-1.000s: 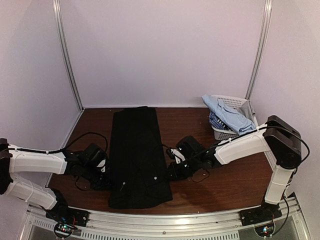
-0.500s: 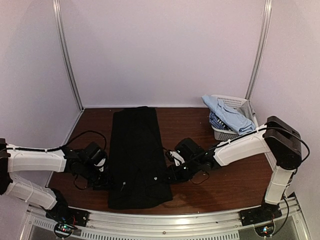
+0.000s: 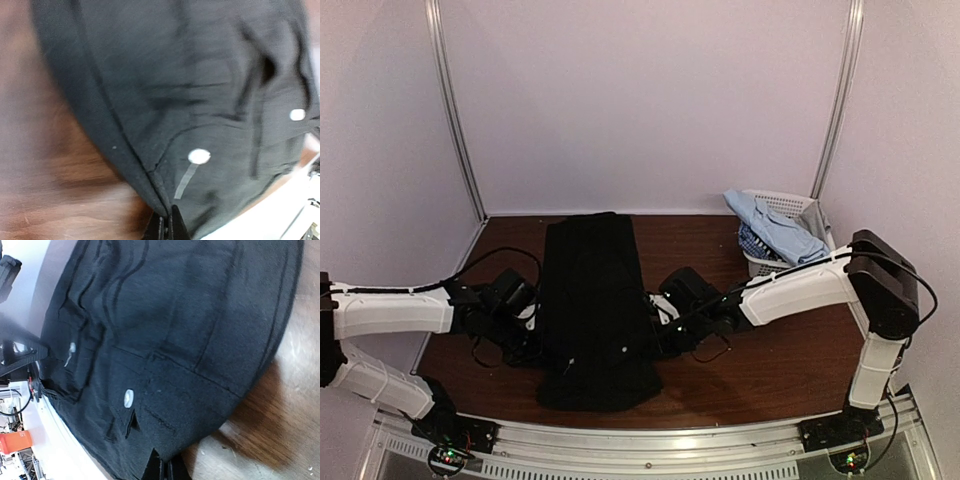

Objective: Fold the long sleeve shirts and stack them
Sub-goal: Pick up the rectangle-folded shirt from the center of the board, then fold the rectangle-folded shirt at the center of the board.

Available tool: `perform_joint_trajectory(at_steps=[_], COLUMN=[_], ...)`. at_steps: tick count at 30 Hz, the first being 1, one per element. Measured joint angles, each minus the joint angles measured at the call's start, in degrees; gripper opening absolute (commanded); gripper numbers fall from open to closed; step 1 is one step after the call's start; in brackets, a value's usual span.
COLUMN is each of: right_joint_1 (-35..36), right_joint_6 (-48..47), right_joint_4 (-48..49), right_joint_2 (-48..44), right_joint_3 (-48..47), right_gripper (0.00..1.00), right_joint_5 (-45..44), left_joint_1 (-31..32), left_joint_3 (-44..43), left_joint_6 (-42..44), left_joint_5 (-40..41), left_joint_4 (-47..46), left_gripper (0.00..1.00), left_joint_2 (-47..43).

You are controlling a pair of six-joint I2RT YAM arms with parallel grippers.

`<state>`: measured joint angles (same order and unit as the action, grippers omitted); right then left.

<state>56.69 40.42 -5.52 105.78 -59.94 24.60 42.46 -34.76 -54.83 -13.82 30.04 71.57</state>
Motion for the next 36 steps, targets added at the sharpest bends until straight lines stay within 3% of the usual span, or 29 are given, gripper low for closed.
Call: perform_joint_trajectory(at_steps=[4, 10, 17, 18, 19, 22, 23, 25, 26, 32, 36], right_joint_1=[-0.9, -5.2, -13.1, -14.3, -15.5, -18.1, -18.9, -20.1, -20.6, -21.3, -19.7], right_joint_6=[-0.2, -0.9, -1.4, -1.2, -1.1, -0.5, -0.5, -0.2, -0.6, -5.2, -10.5], right_joint_4=[-1.2, -2.3, -1.3, -1.6, -1.6, -2.0, -2.4, -3.4, -4.5, -8.4, -9.9], right_joint_2=[-0.3, 0.0, 10.4, 13.0, 15.8, 22.4, 24.0, 25.7, 26.2, 25.3, 21.4], right_joint_3=[-2.8, -10.2, -26.3, -29.3, -32.3, -38.5, -39.9, -41.4, -42.2, -45.0, -40.8], right_gripper=[0.00, 0.00, 0.00, 0.05, 0.17, 0.39, 0.47, 0.59, 0.61, 0.68, 0.65], right_joint_5=[0.4, 2.3, 4.1, 4.2, 4.2, 4.2, 4.2, 4.0, 3.9, 2.4, -0.5], left_joint_1=[-1.8, -11.7, -25.1, -26.5, -27.8, -29.9, -30.3, -30.8, -31.1, -31.8, -31.8], left_joint_3=[-4.7, -12.0, -20.7, -21.9, -23.3, -26.1, -26.8, -27.6, -27.8, -30.1, -28.9], left_joint_6=[1.0, 4.4, 7.5, 7.7, 8.0, 8.4, 8.5, 9.1, 9.0, 10.4, 12.9], left_joint_5=[-1.3, -7.1, -13.7, -14.2, -14.6, -14.8, -14.8, -14.7, -14.6, -14.1, -12.0], left_joint_4=[0.5, -0.5, -6.6, -7.5, -8.5, -11.2, -12.0, -12.6, -13.2, -13.8, -13.2], left_gripper=[0.00, 0.00, 0.00, 0.00, 0.00, 0.23, 0.35, 0.69, 0.76, 0.79, 0.72], left_joint_2=[-0.6, 1.4, 14.1, 16.4, 19.1, 25.7, 27.5, 30.2, 31.3, 31.7, 27.5])
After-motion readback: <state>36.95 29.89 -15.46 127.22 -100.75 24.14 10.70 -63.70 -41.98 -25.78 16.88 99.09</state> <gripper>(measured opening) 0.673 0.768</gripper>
